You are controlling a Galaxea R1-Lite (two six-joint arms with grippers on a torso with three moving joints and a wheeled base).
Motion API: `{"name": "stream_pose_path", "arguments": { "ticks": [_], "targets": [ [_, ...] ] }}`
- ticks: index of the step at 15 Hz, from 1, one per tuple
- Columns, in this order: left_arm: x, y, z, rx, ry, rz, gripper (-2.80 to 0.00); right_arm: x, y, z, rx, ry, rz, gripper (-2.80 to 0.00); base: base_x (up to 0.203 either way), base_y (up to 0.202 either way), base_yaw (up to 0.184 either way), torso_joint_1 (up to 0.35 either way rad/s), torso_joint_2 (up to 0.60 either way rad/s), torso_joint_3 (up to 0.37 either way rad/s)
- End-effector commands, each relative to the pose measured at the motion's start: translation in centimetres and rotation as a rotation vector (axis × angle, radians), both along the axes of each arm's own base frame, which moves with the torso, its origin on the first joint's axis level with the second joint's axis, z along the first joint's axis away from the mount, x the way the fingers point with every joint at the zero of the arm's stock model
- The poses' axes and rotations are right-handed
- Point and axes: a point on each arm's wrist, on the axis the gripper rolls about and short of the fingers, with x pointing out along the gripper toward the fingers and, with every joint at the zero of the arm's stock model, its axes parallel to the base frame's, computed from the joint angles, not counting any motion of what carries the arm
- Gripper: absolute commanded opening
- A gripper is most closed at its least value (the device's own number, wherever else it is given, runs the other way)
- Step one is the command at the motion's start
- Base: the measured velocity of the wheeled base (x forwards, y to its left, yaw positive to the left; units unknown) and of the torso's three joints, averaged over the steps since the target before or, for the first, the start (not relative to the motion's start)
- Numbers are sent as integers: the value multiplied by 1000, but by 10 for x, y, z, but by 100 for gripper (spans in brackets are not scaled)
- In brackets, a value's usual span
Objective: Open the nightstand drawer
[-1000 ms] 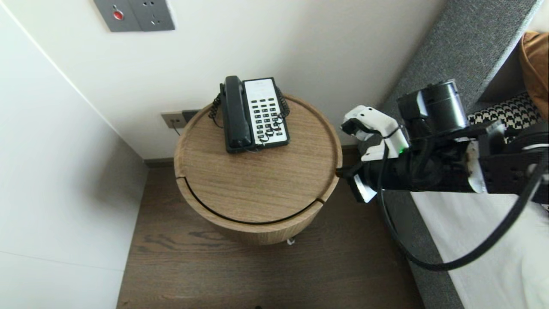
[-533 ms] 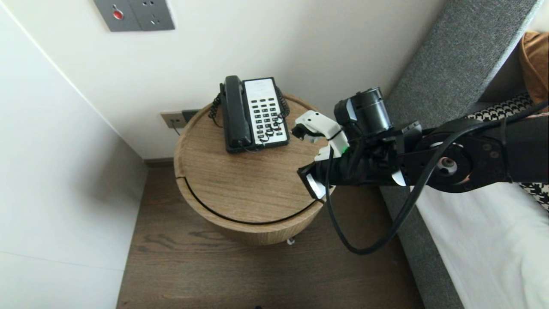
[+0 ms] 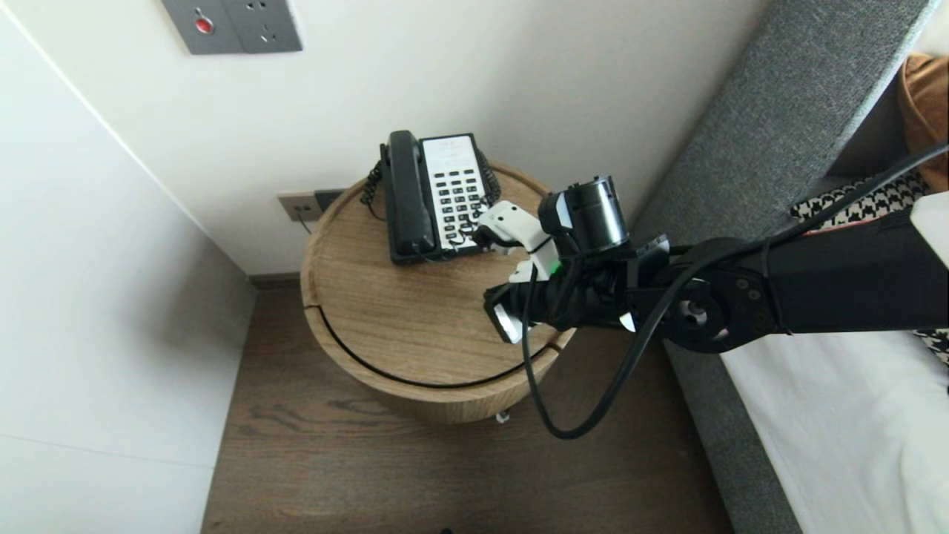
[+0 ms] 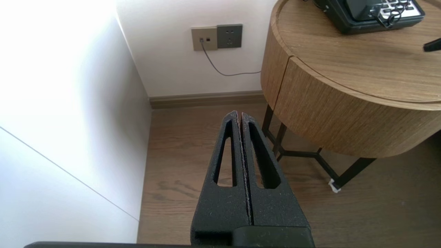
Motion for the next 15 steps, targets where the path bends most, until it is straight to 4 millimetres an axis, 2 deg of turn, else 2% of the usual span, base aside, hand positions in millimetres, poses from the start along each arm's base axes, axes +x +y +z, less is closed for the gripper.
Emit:
{"name": "stream_pose_path", "arguments": {
  "ticks": [1, 15],
  "targets": [
    [3, 0, -11, 0, 33, 1, -280, -1, 3, -2, -4, 4, 9, -280, 0, 0, 0, 0, 0, 0],
    [3, 0, -11, -1, 32, -1, -280, -12, 3, -31, -64, 84, 23, -280, 0, 0, 0, 0, 0, 0]
  ]
}}
